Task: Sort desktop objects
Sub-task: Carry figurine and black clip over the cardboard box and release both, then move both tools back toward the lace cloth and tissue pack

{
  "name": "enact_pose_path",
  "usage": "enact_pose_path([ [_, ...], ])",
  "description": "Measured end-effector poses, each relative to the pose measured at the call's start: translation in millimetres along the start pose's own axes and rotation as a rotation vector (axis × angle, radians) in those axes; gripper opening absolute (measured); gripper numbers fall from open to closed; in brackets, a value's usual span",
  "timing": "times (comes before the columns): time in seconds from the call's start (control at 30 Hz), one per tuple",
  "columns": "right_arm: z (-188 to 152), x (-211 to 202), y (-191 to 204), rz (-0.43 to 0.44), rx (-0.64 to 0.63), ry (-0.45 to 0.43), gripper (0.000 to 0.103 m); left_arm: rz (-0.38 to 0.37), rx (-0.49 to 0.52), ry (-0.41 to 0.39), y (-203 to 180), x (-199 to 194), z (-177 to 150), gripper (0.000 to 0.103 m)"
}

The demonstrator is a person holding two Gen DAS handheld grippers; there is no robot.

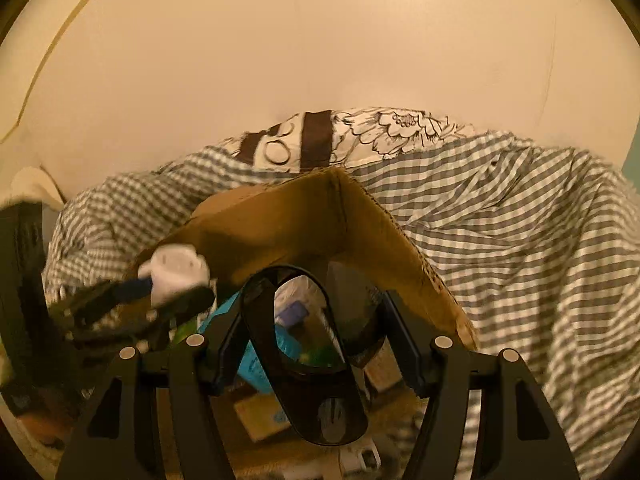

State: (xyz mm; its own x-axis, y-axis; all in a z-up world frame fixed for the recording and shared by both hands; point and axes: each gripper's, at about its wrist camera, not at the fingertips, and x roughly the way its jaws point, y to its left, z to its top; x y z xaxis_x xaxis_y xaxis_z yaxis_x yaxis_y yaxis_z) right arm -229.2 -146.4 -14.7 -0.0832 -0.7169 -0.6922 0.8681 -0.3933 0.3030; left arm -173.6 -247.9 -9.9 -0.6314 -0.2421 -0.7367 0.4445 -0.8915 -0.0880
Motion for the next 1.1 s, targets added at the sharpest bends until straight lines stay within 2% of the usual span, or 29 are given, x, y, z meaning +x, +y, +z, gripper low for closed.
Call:
enact_pose_path([
  [0.1, 1, 7, -9, 0.028, 0.037, 0.001, 0.064, -0.02, -0.003, 0.034, -1, 8, -6, 0.064],
  [0.13, 1, 5, -10, 0.031, 0.038, -0.009, 0.069, -0.014, -0.014, 0.032, -1, 7, -7, 0.069],
  [0.17, 0, 2, -11, 0.024, 0.038, -0.02, 0.079, -0.006, -0.027, 0.026, 0, 5, -7, 0.075],
  [0.23, -3, -11, -14, 0.001, 0.045, -0.046, 0.082, 0.021, -0.054, 0.005, 1, -2, -9, 0.095],
  [0.3, -7, -25, -19, 0.006, 0.053, -0.049, 0.082, 0.031, -0.099, -0.012, 3, -13, -11, 0.095],
  [0.4, -19, -56, -28, -0.018, 0.053, -0.053, 0.082, 0.009, -0.129, 0.003, -2, -31, -19, 0.095],
  [0.6, -58, -119, -47, -0.097, 0.051, -0.045, 0.082, 0.015, -0.035, -0.009, -43, -76, -49, 0.095],
  [0.77, -108, -162, -64, -0.159, 0.072, -0.018, 0.082, -0.03, 0.016, 0.025, -84, -100, -88, 0.095],
  [0.93, -159, -178, -81, -0.216, 0.105, 0.017, 0.082, -0.09, 0.043, 0.077, -123, -99, -138, 0.095],
  [1.1, -210, -168, -96, -0.248, 0.107, 0.083, 0.082, -0.135, 0.112, 0.189, -159, -77, -201, 0.095],
])
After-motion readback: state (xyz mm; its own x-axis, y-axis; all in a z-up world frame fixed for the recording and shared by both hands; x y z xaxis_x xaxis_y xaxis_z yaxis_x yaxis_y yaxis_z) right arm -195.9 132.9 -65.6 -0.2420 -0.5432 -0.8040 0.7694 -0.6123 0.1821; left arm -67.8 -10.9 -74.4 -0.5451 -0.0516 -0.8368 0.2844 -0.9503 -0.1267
